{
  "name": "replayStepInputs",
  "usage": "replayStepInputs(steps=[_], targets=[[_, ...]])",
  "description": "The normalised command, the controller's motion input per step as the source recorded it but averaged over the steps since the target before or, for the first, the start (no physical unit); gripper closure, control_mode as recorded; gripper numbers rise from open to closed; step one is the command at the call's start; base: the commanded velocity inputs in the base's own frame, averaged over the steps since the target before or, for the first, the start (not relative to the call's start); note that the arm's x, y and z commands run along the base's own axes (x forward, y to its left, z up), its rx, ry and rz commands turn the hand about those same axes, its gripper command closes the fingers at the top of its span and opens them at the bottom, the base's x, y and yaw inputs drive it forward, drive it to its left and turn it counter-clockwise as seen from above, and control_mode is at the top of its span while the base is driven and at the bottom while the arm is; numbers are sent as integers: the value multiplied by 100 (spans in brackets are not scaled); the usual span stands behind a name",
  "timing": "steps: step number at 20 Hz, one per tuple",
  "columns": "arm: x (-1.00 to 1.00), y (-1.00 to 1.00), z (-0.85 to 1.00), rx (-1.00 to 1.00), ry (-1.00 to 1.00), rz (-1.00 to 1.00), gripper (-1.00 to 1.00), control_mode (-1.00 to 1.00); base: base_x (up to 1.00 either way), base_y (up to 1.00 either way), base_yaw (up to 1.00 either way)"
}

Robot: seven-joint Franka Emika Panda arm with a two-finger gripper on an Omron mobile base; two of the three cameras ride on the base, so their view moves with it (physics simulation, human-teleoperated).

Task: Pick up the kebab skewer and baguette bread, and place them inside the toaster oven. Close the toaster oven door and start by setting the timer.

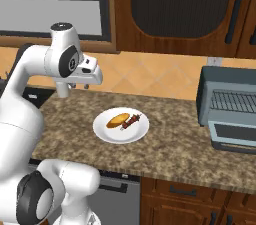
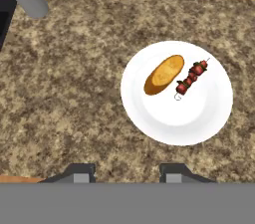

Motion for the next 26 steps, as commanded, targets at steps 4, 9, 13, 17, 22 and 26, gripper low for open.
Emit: replayStepInputs(steps=[4,9,13,17,22,26], targets=[[0,0,0,0,0,0,-100,100,0,0,0],[0,0,0,0,0,0,-100,100,-42,-61,-4],[0,0,0,0,0,0,-100,100,-7,-73,-18],[0,0,0,0,0,0,-100,100,1,-56,-15],[0,0,0,0,0,0,-100,100,17,-49,-6],[0,0,0,0,0,0,-100,100,52,-22,0]])
